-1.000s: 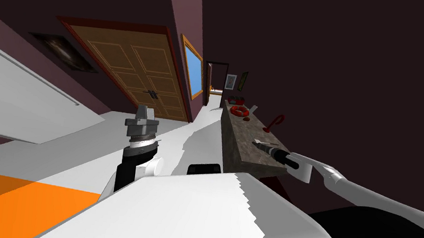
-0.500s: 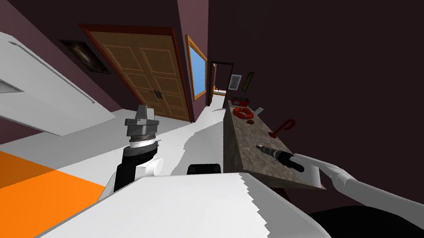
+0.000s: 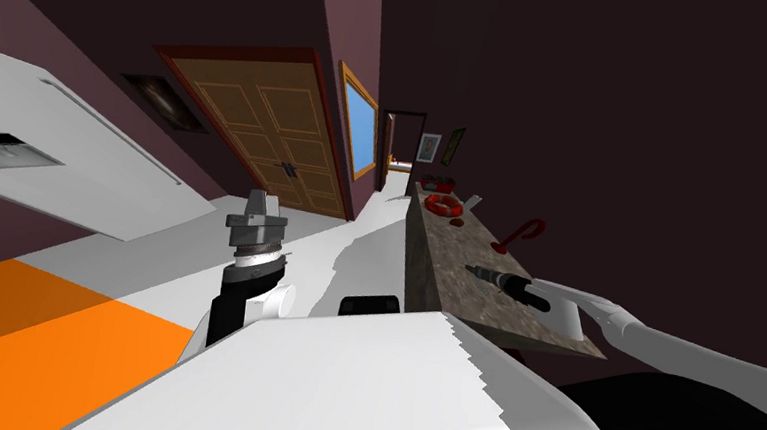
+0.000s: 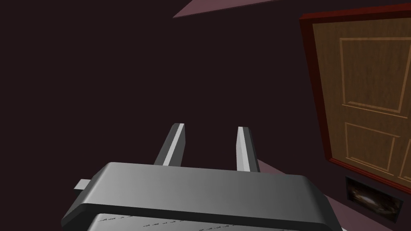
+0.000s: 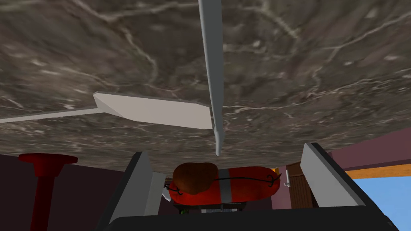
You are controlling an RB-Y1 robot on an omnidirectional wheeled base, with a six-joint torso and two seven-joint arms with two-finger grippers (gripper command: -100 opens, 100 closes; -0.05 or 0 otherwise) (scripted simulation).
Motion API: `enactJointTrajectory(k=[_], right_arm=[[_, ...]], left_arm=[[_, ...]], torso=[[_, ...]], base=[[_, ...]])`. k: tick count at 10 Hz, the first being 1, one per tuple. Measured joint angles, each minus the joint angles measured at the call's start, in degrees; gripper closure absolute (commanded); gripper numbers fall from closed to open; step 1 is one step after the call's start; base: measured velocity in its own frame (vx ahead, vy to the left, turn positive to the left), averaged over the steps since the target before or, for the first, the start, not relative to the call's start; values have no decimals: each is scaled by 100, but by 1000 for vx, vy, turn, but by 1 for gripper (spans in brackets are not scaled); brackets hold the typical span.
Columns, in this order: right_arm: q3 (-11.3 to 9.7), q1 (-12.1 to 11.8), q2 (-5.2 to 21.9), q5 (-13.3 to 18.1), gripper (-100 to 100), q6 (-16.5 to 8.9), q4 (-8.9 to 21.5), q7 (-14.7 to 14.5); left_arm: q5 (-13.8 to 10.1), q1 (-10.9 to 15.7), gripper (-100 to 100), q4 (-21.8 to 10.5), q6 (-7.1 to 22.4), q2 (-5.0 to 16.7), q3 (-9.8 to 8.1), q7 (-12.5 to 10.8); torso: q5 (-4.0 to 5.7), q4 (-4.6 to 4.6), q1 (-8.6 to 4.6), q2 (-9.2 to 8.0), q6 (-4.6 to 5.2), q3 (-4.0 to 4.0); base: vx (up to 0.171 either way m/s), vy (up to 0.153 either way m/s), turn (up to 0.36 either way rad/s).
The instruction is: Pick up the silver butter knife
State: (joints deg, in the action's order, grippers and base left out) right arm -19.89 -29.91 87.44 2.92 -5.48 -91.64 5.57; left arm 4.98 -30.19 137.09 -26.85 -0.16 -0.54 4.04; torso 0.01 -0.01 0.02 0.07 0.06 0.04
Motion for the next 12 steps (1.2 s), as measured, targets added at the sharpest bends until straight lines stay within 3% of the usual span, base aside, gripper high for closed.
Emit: enactJointTrajectory(k=[1, 2, 3, 7, 9, 12], right_arm=[[-71, 83, -107, 19, -100, 12, 97, -42], [-7, 14, -222, 69, -100, 35, 164, -81], [5, 4, -234, 76, 100, 42, 171, -89], [4, 5, -232, 75, 100, 41, 170, -89], [4, 5, -232, 75, -100, 41, 170, -89], [-117, -144, 91, 10, -100, -38, -7, -11]], left_arm=[[0, 0, 0, 0, 0, 0, 0, 0], [0, 0, 0, 0, 0, 0, 0, 0], [0, 0, 0, 0, 0, 0, 0, 0], [0, 0, 0, 0, 0, 0, 0, 0], [0, 0, 0, 0, 0, 0, 0, 0], [0, -1, 0, 0, 0, 0, 0, 0]], torso=[[1, -2, -4, 6, 1, 4], [1, -2, -4, 6, 2, 4], [-1, 0, 0, 0, 2, 1], [-2, 2, 5, -10, 3, -5], [-2, 2, 5, -10, 3, -6], [-3, -4, 9, 19, 2, 11]], base=[[43, -21, 75], [18, -10, 13], [0, 0, 0], [0, 0, 0], [18, -2, -16], [80, 7, -32]])
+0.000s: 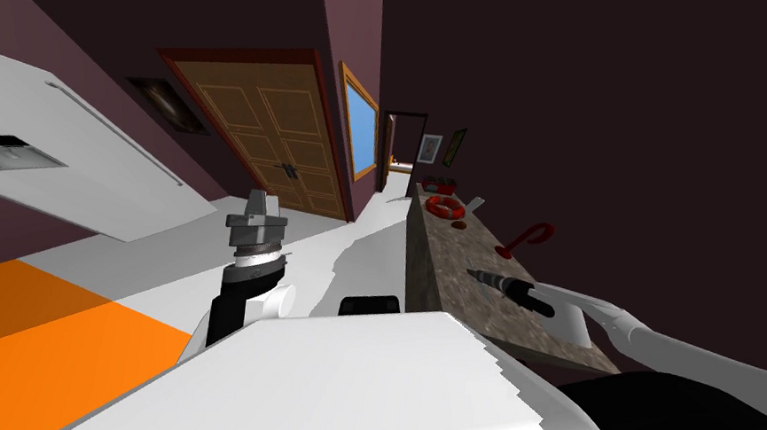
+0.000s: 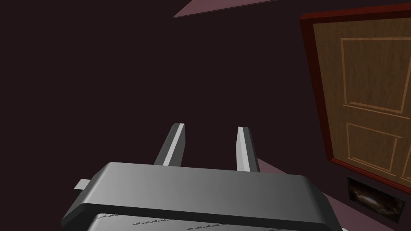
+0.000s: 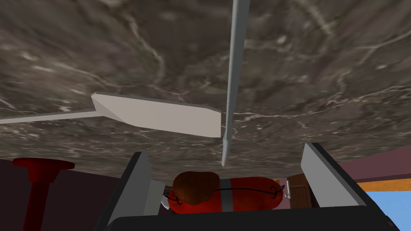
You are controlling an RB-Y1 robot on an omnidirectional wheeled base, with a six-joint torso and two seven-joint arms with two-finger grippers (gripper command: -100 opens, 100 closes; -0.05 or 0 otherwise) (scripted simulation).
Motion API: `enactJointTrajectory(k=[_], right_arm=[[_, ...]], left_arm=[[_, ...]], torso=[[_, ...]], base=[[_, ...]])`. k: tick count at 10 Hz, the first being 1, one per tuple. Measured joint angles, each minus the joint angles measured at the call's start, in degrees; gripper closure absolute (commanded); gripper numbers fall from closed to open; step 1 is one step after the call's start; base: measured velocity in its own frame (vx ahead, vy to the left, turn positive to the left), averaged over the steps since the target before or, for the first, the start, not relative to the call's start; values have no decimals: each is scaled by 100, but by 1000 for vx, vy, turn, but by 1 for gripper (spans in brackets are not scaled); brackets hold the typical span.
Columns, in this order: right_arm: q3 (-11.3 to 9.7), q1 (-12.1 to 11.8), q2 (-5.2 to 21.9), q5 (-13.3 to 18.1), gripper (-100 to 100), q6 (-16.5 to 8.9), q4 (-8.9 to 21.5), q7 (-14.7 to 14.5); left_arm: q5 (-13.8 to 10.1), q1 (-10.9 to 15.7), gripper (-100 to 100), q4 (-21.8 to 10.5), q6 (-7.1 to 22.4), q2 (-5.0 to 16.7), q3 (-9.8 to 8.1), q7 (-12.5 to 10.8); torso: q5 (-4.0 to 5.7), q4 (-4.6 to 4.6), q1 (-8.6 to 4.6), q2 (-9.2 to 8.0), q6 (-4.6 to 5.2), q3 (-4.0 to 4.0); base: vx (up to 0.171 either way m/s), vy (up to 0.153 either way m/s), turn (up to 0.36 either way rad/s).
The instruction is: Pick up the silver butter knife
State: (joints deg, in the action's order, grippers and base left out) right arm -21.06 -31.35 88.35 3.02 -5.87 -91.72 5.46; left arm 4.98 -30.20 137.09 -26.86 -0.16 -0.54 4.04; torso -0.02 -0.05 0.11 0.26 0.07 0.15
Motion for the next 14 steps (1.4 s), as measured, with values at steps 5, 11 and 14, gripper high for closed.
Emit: enactJointTrajectory(k=[5, 11, 14], right_arm=[[-211, -296, 607, -119, -100, -178, -377, 154], [-427, -663, 1333, -262, -100, -372, -796, 356], [-564, -834, 1705, -334, -100, -441, -969, 467]], left_arm=[[0, 0, 0, 0, 0, 0, 0, 0], [0, 0, 0, 0, 0, 0, 0, 0], [0, 0, 0, 0, 0, 0, 0, 0]], torso=[[0, -1, 1, 1, -1, 1], [0, -1, 0, 4, 0, 3], [0, -1, 5, 3, -1, 2]], base=[[79, 12, -29], [80, 11, -30], [77, 17, -28]])
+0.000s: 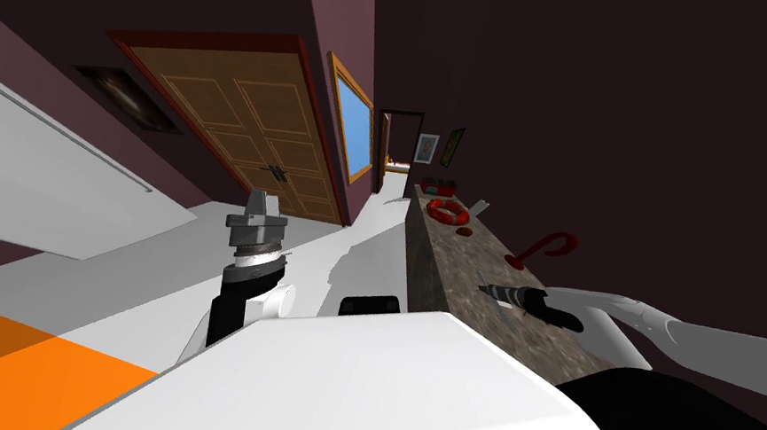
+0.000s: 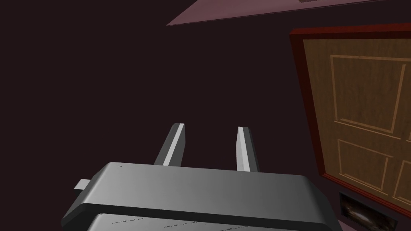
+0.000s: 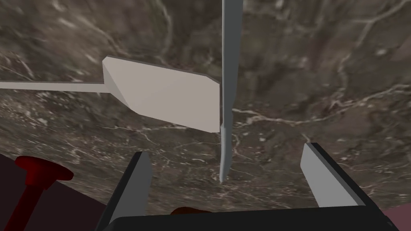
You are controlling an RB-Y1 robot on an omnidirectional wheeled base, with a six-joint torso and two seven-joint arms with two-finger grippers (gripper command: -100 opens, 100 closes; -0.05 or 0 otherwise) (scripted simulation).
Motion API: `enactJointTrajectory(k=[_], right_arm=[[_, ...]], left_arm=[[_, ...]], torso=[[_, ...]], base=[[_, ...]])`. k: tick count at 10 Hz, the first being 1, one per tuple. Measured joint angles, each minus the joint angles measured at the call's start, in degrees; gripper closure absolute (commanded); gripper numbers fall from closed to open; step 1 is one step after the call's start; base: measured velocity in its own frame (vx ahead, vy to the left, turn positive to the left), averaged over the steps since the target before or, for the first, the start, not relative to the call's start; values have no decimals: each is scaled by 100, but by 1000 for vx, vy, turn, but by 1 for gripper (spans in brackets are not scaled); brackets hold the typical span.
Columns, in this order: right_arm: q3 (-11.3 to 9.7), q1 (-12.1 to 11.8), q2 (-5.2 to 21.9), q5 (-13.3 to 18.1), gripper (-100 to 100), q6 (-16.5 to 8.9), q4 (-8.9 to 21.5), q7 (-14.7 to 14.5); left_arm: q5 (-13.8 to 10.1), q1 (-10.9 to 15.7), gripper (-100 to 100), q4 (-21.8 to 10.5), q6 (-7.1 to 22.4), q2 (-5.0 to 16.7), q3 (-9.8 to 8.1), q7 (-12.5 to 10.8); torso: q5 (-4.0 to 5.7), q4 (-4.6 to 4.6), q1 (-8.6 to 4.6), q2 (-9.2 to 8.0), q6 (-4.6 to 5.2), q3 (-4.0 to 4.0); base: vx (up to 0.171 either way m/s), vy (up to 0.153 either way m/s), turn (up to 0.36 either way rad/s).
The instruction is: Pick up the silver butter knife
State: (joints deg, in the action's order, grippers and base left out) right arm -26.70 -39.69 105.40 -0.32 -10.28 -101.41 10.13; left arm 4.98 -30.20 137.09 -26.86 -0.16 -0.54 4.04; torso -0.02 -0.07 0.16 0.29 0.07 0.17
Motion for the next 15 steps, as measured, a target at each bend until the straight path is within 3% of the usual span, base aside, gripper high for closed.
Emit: enactJointTrajectory(k=[3, 4, 5, 6, 7, 8, 9, 12, 13, 15], right_arm=[[-58, -259, 409, 117, -100, -119, -246, 334], [-130, -192, 409, -41, -100, -136, -247, 223], [-201, -262, 565, 139, -100, -142, -302, 397], [-251, -251, 607, 69, -100, -162, -335, 409], [-252, -239, 590, -83, -100, -178, -337, 250], [-250, -238, 588, -100, 0, -181, -336, 211], [-251, -238, 588, -98, -100, -180, -336, 215], [-324, -278, 456, -289, -100, -293, -260, 378], [-372, -319, 501, -192, -100, -347, -278, 653], [-380, -316, 371, -503, -100, -434, -235, 525]], left_arm=[[0, 0, 0, 0, 0, 0, 0, 0], [0, 1, 0, 0, 0, 0, 0, 0], [0, 0, 0, 0, 0, 0, 0, 0], [0, 0, 0, 0, 0, 0, 0, 0], [0, 1, 0, 0, 0, 0, 0, 0], [0, 1, 0, 0, 0, 0, 0, 0], [0, 1, 0, 0, 0, 0, 0, 0], [0, 4, 0, -1, 1, 1, 0, 0], [0, 4, 0, -1, 1, 1, 0, 0], [0, 2, 0, -1, 1, 0, 0, 0]], torso=[[1, 1, -4, -5, 0, -2], [2, 3, -6, -13, 0, -7], [1, 3, -5, -11, 1, -7], [2, 3, -7, -11, 0, -6], [3, 4, -8, -19, 0, -10], [3, 6, -9, -26, 0, -15], [3, 7, -10, -30, 0, -17], [9, 20, -34, -89, -2, -51], [8, 23, -34, -97, -3, -56], [7, 16, -24, -68, -1, -40]], base=[[61, 11, -20], [55, 11, -33], [56, 7, -19], [28, 6, 5], [8, 3, 2], [0, 0, 0], [-57, -15, 288], [-165, -58, 385], [-105, -33, 123], [-91, -15, 313]])
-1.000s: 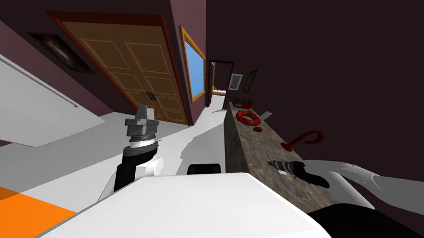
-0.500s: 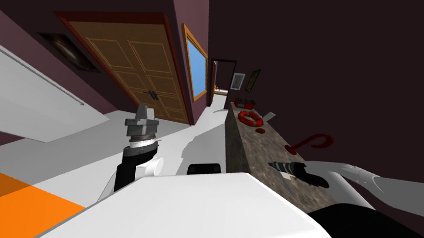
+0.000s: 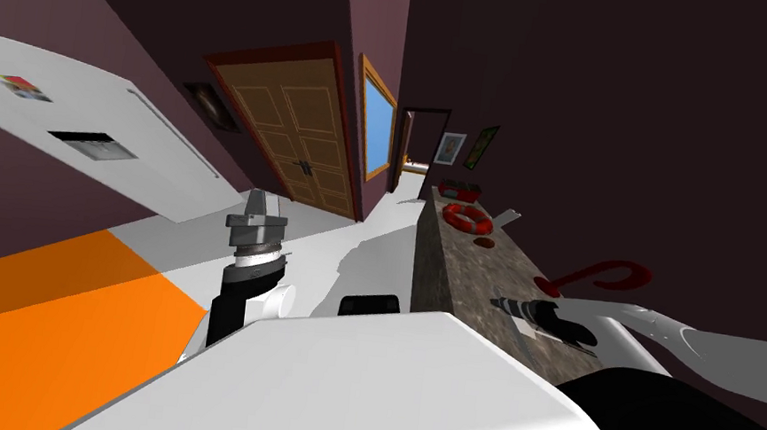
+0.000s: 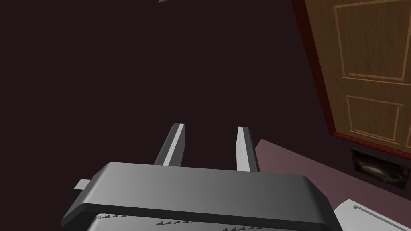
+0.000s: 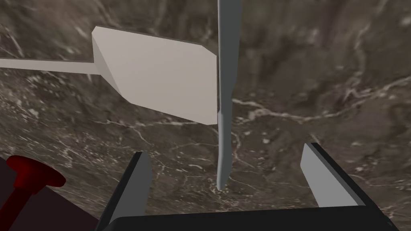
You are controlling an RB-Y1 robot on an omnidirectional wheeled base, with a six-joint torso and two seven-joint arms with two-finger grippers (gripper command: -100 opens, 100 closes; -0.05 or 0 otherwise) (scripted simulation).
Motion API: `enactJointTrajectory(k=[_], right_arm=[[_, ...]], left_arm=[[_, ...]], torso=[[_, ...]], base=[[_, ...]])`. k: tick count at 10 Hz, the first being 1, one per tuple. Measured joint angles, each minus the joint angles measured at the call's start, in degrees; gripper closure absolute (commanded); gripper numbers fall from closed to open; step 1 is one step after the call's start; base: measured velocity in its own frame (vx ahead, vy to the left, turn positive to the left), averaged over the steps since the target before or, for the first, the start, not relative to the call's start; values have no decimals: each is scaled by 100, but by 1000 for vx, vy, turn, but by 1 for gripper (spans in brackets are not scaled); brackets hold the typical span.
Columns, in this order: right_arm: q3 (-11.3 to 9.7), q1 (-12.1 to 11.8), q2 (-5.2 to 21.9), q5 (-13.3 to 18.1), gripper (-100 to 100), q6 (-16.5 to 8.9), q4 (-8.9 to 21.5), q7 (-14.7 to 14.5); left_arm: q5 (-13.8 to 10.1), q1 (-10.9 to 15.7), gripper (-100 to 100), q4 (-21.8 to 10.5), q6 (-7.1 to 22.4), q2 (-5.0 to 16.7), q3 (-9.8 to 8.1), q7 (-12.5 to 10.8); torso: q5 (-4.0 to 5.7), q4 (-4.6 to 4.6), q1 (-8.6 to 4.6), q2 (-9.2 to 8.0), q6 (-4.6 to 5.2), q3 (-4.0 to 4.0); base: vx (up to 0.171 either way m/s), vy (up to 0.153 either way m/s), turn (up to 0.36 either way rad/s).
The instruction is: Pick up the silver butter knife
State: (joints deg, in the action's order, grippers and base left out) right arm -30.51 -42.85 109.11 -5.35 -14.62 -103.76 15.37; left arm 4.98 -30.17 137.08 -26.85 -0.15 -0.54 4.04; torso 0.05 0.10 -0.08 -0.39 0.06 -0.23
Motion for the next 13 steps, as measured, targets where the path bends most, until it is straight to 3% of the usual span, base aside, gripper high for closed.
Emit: enactJointTrajectory(k=[1, 3, 7, 8, 12, 13], right_arm=[[-30, 25, -101, -226, -100, -37, 73, -116], [-48, -5, -95, -180, -100, -71, 70, 8], [-152, -68, -289, -444, -100, -258, 167, 257], [-153, -70, -295, -448, 100, -269, 171, 277], [-150, -68, -289, -449, 100, -272, 176, 279], [-150, -68, -289, -450, 0, -272, 176, 279]], left_arm=[[0, 0, 0, 0, 0, 0, 0, 0], [0, -2, 0, 0, 0, 0, -1, 0], [0, 1, 0, 0, 0, 0, 0, 0], [0, -2, 0, 0, 0, 0, -1, 0], [0, -2, 0, 1, 0, 0, -1, 0], [0, -2, 0, 1, 0, 0, -1, 0]], torso=[[0, 0, -2, -1, -2, 0], [0, -3, -1, 16, 8, 9], [1, 6, -8, -27, 1, -15], [1, 3, -7, -5, 11, -5], [16, -11, -15, 39, 6, 24], [16, -12, -16, 40, 6, 24]], base=[[-84, -25, 137], [-48, -4, 94], [-138, -22, 324], [-14, -2, -19], [-2, -1, -1], [0, 0, 0]])
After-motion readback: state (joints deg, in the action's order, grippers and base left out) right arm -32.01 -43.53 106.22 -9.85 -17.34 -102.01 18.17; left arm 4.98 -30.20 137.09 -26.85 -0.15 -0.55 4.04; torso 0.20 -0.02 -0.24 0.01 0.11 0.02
